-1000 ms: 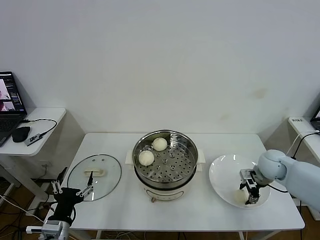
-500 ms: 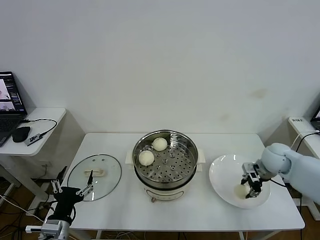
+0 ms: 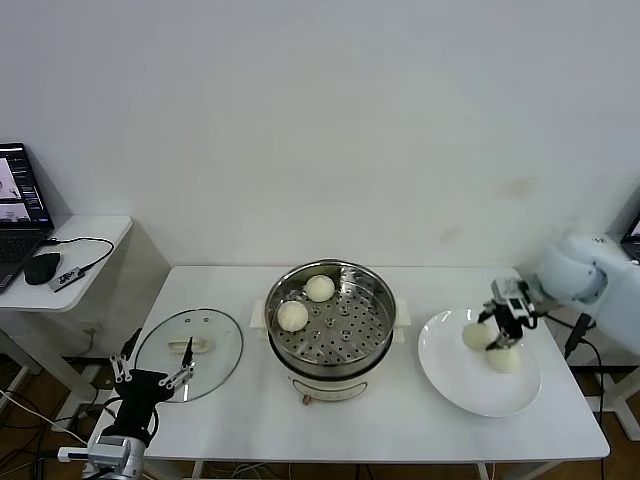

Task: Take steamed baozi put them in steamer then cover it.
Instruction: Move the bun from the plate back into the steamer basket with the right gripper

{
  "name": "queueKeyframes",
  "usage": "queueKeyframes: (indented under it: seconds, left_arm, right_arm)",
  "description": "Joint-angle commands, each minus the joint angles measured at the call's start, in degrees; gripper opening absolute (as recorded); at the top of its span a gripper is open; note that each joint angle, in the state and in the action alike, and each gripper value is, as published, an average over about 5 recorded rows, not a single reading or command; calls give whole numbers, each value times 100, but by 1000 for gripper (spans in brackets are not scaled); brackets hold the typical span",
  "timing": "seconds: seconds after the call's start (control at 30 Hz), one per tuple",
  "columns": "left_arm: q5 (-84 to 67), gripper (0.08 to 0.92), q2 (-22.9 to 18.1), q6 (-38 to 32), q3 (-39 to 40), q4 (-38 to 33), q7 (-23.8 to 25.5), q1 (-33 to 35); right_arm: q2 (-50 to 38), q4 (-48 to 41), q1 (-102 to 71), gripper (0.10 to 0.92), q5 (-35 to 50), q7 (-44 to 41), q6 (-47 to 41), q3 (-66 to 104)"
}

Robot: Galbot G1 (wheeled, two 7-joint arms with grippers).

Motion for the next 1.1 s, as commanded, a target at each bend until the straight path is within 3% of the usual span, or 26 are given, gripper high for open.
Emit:
queueKeyframes:
  seconds: [0.03, 0.47, 1.1]
  left_arm:
    - [3, 823, 3, -3, -18, -45, -3, 19]
    - [28, 823, -118, -18, -196, -95, -12, 152]
    - [14, 823, -306, -27, -466, -130, -20, 231]
  right_arm:
    - [733, 139, 2456, 580, 650, 48, -49, -1328]
    - [2417, 302, 2406, 585, 1366, 616, 134, -1652]
    - [3584, 34, 1529, 581, 250, 983, 1879, -2184]
